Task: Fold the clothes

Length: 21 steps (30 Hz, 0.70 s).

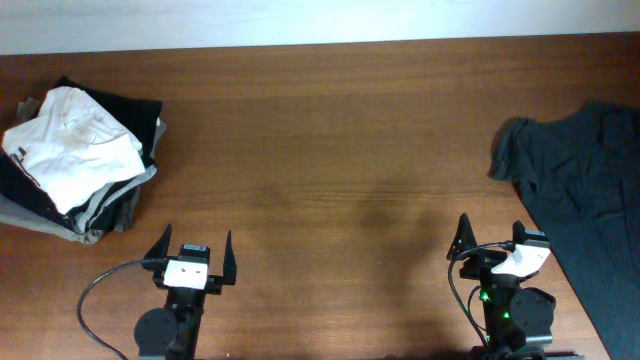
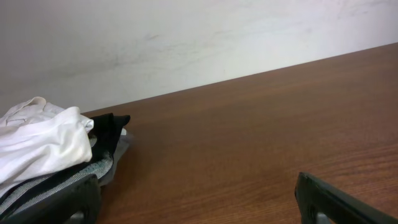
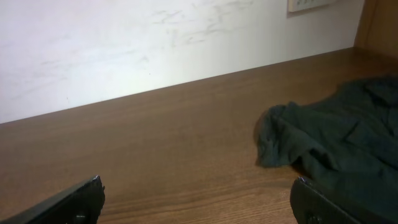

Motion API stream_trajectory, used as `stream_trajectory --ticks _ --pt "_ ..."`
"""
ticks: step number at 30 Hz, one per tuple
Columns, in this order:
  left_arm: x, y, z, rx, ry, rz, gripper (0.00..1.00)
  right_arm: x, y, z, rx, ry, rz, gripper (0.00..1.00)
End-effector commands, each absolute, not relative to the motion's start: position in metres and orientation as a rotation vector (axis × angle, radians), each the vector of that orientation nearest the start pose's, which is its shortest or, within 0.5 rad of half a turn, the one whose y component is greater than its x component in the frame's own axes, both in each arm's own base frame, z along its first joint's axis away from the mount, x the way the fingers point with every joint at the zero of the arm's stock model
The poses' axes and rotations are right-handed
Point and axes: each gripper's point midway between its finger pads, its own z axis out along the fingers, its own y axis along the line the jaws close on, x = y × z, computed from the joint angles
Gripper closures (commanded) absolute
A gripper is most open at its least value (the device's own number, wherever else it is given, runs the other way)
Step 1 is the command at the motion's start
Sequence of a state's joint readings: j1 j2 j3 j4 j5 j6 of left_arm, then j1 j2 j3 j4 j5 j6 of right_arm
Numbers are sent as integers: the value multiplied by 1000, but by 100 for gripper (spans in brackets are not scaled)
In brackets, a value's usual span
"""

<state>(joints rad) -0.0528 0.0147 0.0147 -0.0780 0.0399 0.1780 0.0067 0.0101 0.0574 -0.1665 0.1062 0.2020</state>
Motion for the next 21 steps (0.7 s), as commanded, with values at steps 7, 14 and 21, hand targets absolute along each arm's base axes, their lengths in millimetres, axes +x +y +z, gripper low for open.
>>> stream_trajectory --ticks 7,14,21 --pt "246 -17 156 201 1641 68 1 242 -18 154 247 1678 59 1" --pt "246 -17 156 204 1641 71 1 242 -18 154 247 1678 59 1" --pt "245 -26 158 241 1625 25 1 242 -14 154 229 1682 80 1"
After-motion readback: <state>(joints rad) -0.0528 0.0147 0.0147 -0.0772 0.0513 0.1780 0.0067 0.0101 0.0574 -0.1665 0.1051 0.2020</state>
